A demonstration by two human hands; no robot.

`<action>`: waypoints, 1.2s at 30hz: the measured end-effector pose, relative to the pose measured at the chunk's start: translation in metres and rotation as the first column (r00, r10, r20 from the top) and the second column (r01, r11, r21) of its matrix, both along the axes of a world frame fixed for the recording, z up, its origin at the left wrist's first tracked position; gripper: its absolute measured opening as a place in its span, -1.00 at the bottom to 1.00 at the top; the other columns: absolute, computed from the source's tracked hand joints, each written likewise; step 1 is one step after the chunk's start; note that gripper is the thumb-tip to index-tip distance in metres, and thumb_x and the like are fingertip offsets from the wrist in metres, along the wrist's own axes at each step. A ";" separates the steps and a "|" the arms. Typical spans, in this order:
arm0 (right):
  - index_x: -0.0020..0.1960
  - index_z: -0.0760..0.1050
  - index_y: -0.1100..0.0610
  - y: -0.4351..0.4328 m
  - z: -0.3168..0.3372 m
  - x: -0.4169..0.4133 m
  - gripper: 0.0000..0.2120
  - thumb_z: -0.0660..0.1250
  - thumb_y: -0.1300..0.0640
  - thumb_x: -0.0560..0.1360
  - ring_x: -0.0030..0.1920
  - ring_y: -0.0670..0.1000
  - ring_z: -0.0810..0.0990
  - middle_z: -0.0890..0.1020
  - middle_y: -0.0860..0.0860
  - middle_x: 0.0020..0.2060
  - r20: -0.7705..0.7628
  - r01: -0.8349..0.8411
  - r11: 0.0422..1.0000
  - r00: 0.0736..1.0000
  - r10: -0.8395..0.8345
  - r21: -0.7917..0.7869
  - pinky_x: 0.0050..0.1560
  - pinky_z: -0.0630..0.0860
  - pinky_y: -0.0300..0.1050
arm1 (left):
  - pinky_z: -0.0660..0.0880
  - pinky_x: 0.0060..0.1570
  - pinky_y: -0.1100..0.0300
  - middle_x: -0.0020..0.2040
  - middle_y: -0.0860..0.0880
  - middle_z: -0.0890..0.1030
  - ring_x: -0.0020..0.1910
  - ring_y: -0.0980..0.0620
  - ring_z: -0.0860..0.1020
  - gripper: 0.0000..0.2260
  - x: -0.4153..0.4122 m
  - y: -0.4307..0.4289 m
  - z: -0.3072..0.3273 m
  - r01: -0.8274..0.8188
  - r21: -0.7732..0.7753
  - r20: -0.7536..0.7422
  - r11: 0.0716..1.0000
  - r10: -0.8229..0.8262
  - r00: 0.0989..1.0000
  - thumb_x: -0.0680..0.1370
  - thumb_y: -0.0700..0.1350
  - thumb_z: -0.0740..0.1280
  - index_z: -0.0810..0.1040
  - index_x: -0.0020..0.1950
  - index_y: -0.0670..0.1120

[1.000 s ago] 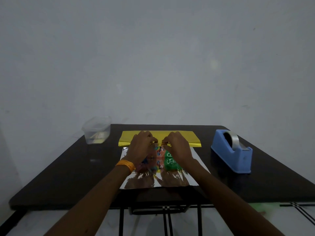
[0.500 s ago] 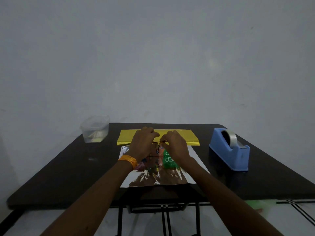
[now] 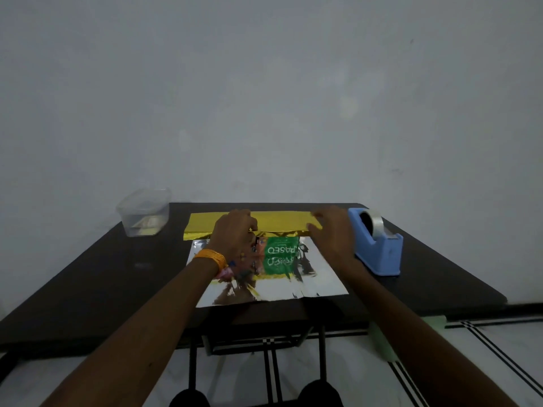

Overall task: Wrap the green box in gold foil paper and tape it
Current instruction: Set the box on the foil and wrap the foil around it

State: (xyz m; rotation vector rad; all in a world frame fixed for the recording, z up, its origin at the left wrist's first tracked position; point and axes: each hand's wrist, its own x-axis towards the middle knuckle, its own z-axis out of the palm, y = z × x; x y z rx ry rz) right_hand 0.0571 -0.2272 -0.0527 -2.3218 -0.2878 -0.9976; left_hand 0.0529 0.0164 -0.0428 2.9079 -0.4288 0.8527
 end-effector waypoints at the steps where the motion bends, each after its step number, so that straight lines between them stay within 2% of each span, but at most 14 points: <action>1: 0.10 0.62 0.14 -0.015 0.002 -0.004 -0.75 0.47 0.07 0.45 0.10 0.10 0.56 0.65 0.07 0.03 0.029 0.075 0.997 0.997 -0.075 -0.005 0.10 0.50 0.04 | 0.49 0.03 0.07 0.17 -0.10 0.58 0.18 -0.11 0.53 -0.80 0.000 -0.001 -0.001 -0.004 -0.002 -0.004 1.000 0.004 1.000 0.49 -0.11 0.44 0.67 0.11 -0.03; 4: 0.17 0.57 0.17 -0.053 0.008 -0.018 -0.66 0.48 0.05 0.45 0.13 0.16 0.48 0.59 0.14 0.09 0.080 0.337 0.940 0.940 -0.332 -0.056 0.10 0.46 0.07 | 0.50 0.01 0.07 0.13 -0.08 0.58 0.16 -0.11 0.53 -0.81 0.000 -0.003 0.000 -0.009 -0.005 -0.014 1.000 0.009 1.000 0.49 -0.13 0.44 0.66 0.10 -0.04; 6: 0.25 0.50 0.17 -0.071 0.007 -0.025 -0.57 0.47 0.01 0.46 0.15 0.18 0.44 0.54 0.17 0.14 0.031 0.466 0.881 0.885 -0.465 -0.078 0.10 0.43 0.05 | 0.52 -0.02 0.07 0.05 -0.05 0.58 0.11 -0.10 0.54 -0.83 -0.002 -0.005 0.001 -0.003 -0.008 -0.011 1.000 0.003 1.000 0.49 -0.14 0.44 0.66 0.08 -0.04; 9: 0.27 0.44 0.20 -0.088 0.002 -0.029 -0.46 0.50 -0.05 0.42 0.14 0.20 0.45 0.52 0.20 0.13 -0.092 0.548 0.833 0.828 -0.553 -0.082 0.11 0.42 0.06 | 0.54 -0.02 0.05 0.04 -0.05 0.58 0.09 -0.09 0.55 -0.83 -0.004 -0.006 0.002 -0.008 -0.015 -0.015 1.000 0.008 1.000 0.50 -0.15 0.44 0.67 0.09 -0.03; 11: 0.20 0.45 0.24 -0.095 -0.005 -0.029 -0.50 0.50 -0.03 0.42 0.11 0.21 0.48 0.56 0.21 0.09 -0.154 0.537 0.841 0.827 -0.541 -0.065 0.15 0.40 0.07 | 0.54 -0.03 0.05 0.03 -0.05 0.58 0.08 -0.08 0.54 -0.82 -0.004 -0.007 0.001 -0.012 -0.019 -0.020 1.000 0.011 1.000 0.50 -0.16 0.43 0.67 0.09 -0.04; 14: 0.16 0.46 0.27 -0.101 -0.010 -0.028 -0.56 0.49 0.01 0.45 0.11 0.22 0.49 0.60 0.22 0.06 -0.209 0.479 0.876 0.864 -0.459 0.053 0.17 0.42 0.11 | 0.53 -0.06 0.07 0.01 -0.05 0.58 0.06 -0.08 0.54 -0.83 -0.003 -0.007 0.001 -0.012 -0.030 -0.015 0.999 0.011 1.000 0.50 -0.17 0.43 0.67 0.08 -0.05; 20: 0.06 0.48 0.26 -0.089 -0.019 -0.018 -0.55 0.57 0.02 0.37 0.03 0.19 0.54 0.59 0.15 -0.08 -0.225 0.381 0.901 0.915 -0.335 0.208 -0.04 0.54 0.10 | 0.50 -0.08 0.09 0.00 -0.04 0.57 0.04 -0.06 0.54 -0.83 -0.002 -0.007 -0.001 -0.014 -0.040 -0.013 0.999 0.014 1.000 0.50 -0.19 0.42 0.66 0.08 -0.06; 25: 0.10 0.51 0.24 -0.059 -0.019 -0.010 -0.58 0.54 0.01 0.40 0.07 0.11 0.46 0.59 0.13 -0.08 -0.239 0.401 0.897 0.904 -0.354 0.189 -0.13 0.28 -0.14 | 0.50 -0.07 0.09 0.01 -0.04 0.56 0.04 -0.05 0.53 -0.84 -0.003 -0.008 -0.002 -0.005 -0.040 -0.015 0.999 0.005 1.000 0.51 -0.17 0.42 0.65 0.09 -0.05; 29: 0.16 0.48 0.24 -0.047 -0.020 -0.010 -0.50 0.58 0.03 0.37 0.10 0.11 0.44 0.58 0.15 -0.03 -0.219 0.356 0.900 0.927 -0.306 0.250 -0.10 0.42 -0.09 | 0.51 -0.08 0.09 0.00 -0.04 0.56 0.04 -0.05 0.53 -0.83 -0.003 -0.007 -0.002 0.001 -0.043 -0.014 0.999 -0.002 1.000 0.50 -0.18 0.43 0.65 0.08 -0.05; 31: 0.15 0.46 0.24 -0.052 -0.022 -0.008 -0.45 0.58 -0.04 0.35 0.10 0.10 0.43 0.54 0.13 0.00 -0.227 0.335 0.905 0.933 -0.280 0.262 -0.03 0.42 -0.07 | 0.51 -0.08 0.09 0.00 -0.05 0.56 0.04 -0.06 0.53 -0.82 -0.004 -0.007 -0.002 0.006 -0.040 -0.016 0.999 -0.006 1.000 0.50 -0.19 0.44 0.66 0.09 -0.06; 32: 0.09 0.47 0.22 -0.056 -0.022 -0.005 -0.46 0.57 -0.12 0.35 0.08 0.08 0.43 0.51 0.12 -0.01 -0.236 0.331 0.904 0.933 -0.271 0.272 -0.03 0.41 -0.08 | 0.52 -0.08 0.09 0.00 -0.05 0.57 0.05 -0.06 0.53 -0.82 -0.003 -0.007 -0.002 0.007 -0.039 -0.015 0.999 -0.008 1.000 0.50 -0.19 0.44 0.66 0.09 -0.07; 34: -0.18 0.49 0.17 -0.062 -0.015 -0.004 -0.48 0.45 -0.31 0.36 -0.05 0.05 0.46 0.50 0.10 -0.16 -0.305 0.341 0.883 0.921 -0.244 0.323 -0.12 0.39 -0.08 | 0.52 -0.07 0.09 0.01 -0.05 0.56 0.05 -0.05 0.53 -0.82 -0.002 -0.006 -0.002 0.007 -0.039 -0.012 0.999 -0.007 1.000 0.50 -0.18 0.44 0.65 0.09 -0.06; 35: -0.29 0.46 0.16 -0.065 -0.009 -0.003 -0.45 0.37 -0.36 0.40 -0.13 0.06 0.48 0.51 0.10 -0.24 -0.360 0.347 0.861 0.909 -0.211 0.373 -0.19 0.39 -0.08 | 0.52 -0.06 0.09 0.01 -0.05 0.56 0.05 -0.05 0.53 -0.83 -0.002 -0.005 -0.002 0.007 -0.038 -0.013 0.999 -0.008 1.000 0.50 -0.17 0.43 0.65 0.09 -0.06; 36: -0.31 0.47 0.18 -0.068 -0.002 -0.002 -0.45 0.34 -0.32 0.45 -0.19 0.06 0.50 0.53 0.11 -0.28 -0.417 0.347 0.827 0.896 -0.152 0.442 -0.24 0.39 -0.09 | 0.53 -0.05 0.08 0.01 -0.05 0.56 0.05 -0.06 0.52 -0.83 -0.001 -0.005 -0.003 0.010 -0.037 -0.014 0.999 -0.011 1.000 0.50 -0.17 0.43 0.65 0.09 -0.06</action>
